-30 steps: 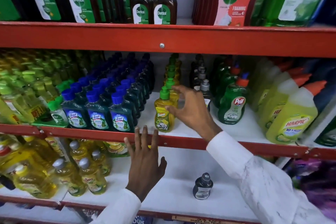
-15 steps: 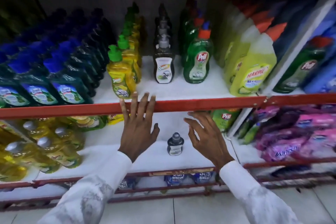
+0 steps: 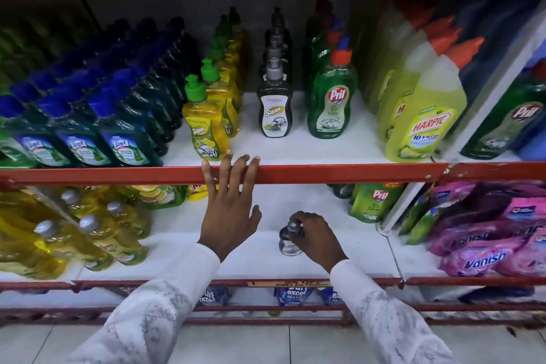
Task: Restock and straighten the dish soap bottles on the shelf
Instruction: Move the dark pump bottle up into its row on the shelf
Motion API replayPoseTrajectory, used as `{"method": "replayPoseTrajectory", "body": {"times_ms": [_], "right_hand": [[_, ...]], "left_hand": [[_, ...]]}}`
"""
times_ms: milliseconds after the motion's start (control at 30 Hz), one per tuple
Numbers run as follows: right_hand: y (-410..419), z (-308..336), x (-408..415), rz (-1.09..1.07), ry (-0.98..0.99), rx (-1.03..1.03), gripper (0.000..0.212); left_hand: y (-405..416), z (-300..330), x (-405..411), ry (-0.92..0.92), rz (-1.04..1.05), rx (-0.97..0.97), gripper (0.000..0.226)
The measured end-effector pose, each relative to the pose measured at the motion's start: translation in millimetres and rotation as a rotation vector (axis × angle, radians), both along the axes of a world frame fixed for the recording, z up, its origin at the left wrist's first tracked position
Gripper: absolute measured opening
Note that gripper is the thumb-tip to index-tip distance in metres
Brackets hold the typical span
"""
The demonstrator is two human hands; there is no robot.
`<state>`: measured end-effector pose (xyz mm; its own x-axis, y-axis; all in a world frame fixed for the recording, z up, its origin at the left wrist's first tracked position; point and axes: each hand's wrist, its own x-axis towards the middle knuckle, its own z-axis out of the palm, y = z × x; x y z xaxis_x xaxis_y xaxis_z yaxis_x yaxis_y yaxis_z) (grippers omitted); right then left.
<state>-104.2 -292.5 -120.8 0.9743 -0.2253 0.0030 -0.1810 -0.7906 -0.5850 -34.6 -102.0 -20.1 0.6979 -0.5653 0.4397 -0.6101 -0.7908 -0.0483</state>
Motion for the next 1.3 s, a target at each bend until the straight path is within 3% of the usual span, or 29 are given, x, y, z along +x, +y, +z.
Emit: {"method": "replayPoseTrajectory", "body": {"times_ms": [167, 400, 633, 1067, 1300], "right_hand": [[4.8, 50.9, -19.1, -0.033, -0.178, 0.036, 0.024], [9.2, 200.4, -48.9, -0.137, -0.509, 0.164, 0.027], [9.3, 286.4, -12.5, -0.137, -0.638, 0.144, 0.029], [17.0, 270.5, 78.7, -0.129, -0.49, 0.069, 0.033], [13.6, 259.6, 74.1, -0.089, -0.455, -0.032, 0.052]], "left_hand": [[3.5, 0.8, 0.8, 0.015, -0.005, -0.034, 0.091], [3.8, 1.0, 0.4, 0.056, -0.04, -0.124, 0.085], [6.8, 2.3, -0.5, 0.07, -0.07, -0.174, 0.082], [12.4, 6.8, -0.4, 0.139, -0.094, -0.169, 0.082], [6.7, 9.0, -5.5, 0.121, -0.058, -0.106, 0.087]]}}
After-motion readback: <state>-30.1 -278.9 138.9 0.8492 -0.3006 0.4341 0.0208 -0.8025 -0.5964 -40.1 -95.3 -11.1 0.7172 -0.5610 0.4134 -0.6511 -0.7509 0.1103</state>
